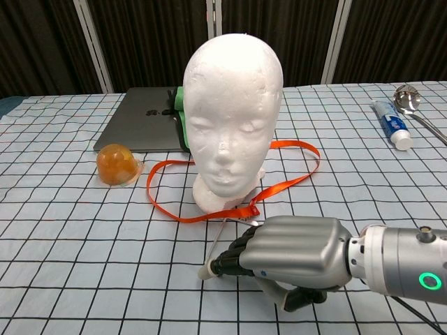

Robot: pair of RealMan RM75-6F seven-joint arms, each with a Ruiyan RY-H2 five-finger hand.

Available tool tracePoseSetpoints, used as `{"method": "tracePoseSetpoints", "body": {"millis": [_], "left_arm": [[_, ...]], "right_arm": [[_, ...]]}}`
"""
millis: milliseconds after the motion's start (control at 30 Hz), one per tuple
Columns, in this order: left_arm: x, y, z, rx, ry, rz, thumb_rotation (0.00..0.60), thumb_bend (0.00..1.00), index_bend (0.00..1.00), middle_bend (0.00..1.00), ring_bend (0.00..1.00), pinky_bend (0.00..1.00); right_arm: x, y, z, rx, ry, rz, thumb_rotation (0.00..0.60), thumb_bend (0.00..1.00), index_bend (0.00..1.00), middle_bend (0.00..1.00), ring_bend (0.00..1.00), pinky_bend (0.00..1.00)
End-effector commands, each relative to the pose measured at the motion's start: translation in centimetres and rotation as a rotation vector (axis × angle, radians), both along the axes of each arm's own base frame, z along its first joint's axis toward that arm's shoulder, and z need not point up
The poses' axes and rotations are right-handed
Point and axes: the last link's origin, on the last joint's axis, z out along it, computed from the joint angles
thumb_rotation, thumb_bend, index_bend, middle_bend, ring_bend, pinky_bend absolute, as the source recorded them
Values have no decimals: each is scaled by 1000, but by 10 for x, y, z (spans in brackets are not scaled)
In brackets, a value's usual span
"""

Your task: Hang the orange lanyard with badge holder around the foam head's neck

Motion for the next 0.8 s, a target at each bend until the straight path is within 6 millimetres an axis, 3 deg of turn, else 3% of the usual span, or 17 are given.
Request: {"method": "tracePoseSetpoints", "body": {"millis": [33, 433, 800], "left_arm": [[1, 1, 0, 6, -3, -9, 600, 0, 0, 0, 0, 0], [1, 1, -2, 14, 1, -21, 600, 0, 0, 0, 0, 0], [1, 0, -2, 16, 3, -20, 600, 0, 0, 0, 0, 0]], "right_arm": [[-2, 3, 1, 14, 8, 2, 600, 1000, 154, 198, 186, 218], [-15, 18, 16, 63, 24, -8, 600, 1000, 181, 222, 201, 249], [-10, 10, 31, 50, -47, -61, 600, 1000, 200, 235, 215, 275]]}}
